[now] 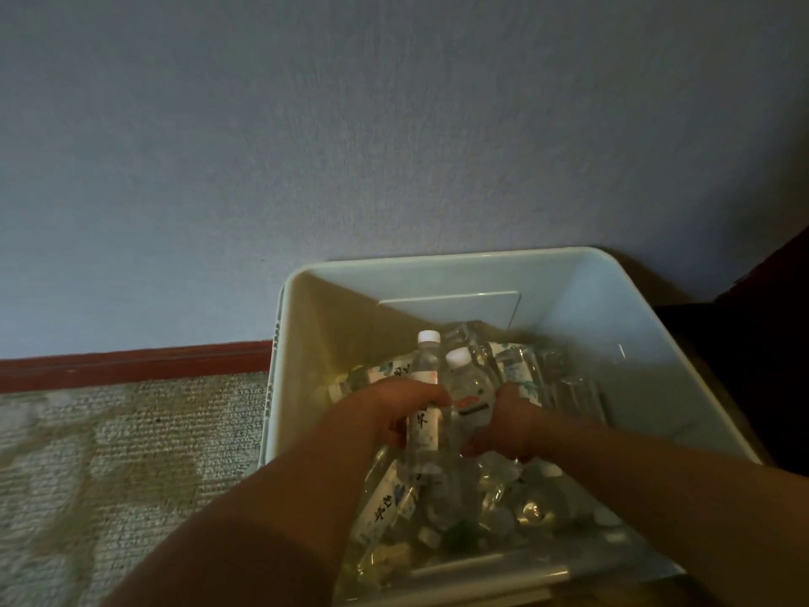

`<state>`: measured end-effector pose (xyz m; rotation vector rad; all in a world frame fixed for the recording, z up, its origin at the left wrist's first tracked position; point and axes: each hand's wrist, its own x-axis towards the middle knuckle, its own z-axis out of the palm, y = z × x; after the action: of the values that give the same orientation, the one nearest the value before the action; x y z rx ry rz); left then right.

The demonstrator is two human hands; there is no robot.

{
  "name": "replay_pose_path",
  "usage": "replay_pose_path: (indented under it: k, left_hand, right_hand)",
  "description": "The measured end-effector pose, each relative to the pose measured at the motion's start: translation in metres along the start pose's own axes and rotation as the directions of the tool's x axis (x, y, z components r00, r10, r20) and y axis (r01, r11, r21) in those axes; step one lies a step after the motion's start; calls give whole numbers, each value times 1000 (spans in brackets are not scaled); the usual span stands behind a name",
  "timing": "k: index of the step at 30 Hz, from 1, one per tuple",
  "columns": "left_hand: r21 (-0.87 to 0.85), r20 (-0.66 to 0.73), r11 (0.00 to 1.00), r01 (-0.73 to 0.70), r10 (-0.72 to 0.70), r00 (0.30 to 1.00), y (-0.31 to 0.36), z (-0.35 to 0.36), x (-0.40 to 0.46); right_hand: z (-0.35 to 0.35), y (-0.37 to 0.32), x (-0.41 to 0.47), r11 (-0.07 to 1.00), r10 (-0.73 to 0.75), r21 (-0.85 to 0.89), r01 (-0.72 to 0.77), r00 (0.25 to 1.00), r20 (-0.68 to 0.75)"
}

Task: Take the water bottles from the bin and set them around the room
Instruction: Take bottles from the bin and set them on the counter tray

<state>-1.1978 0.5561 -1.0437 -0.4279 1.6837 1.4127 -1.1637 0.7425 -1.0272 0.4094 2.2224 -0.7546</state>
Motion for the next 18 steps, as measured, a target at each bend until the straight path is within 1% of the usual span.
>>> replay_pose_path:
  k: [2,3,5,6,7,9,11,12,14,16,18]
  left_hand:
    - [-27,36,999,-41,42,998,3,1,-3]
    - [-56,59,996,-70,74,996,4,1,-6]
    - [-128,73,982,-139,149,986,8,2,-11]
    - [-172,66,971,-166,179,982,12,3,-14]
    - [-221,62,958,-184,203,977,16,4,-18]
    - [-286,83,935,-211,244,966,28,5,-27]
    - [-312,97,914,-259,302,948,42,4,-37]
    - [-322,109,898,-298,348,931,49,4,-42]
    - [-337,146,861,-382,448,882,65,5,-52]
    - [-327,159,830,-451,519,840,84,12,-69]
    - [-283,177,816,-504,561,809,103,24,-96]
  right_hand:
    - [8,5,7,995,-78,51,85,990,-118]
    - [7,8,10,989,-75,114,91,987,-140]
    - [-3,10,7,965,-22,257,57,990,-139]
    - [-8,8,4,938,-21,343,58,993,-113]
    - [-12,5,-1,881,-64,466,86,996,-62]
    - [-20,-5,-11,673,-205,732,106,978,47]
    - [-30,-18,-23,494,-277,863,104,960,43]
    - [-35,-23,-29,436,-297,892,121,955,16]
    - [-47,-33,-46,355,-330,922,156,943,-33]
    - [-61,-37,-63,298,-303,926,232,943,-139]
    - [-80,-37,-86,241,-265,930,278,941,-212]
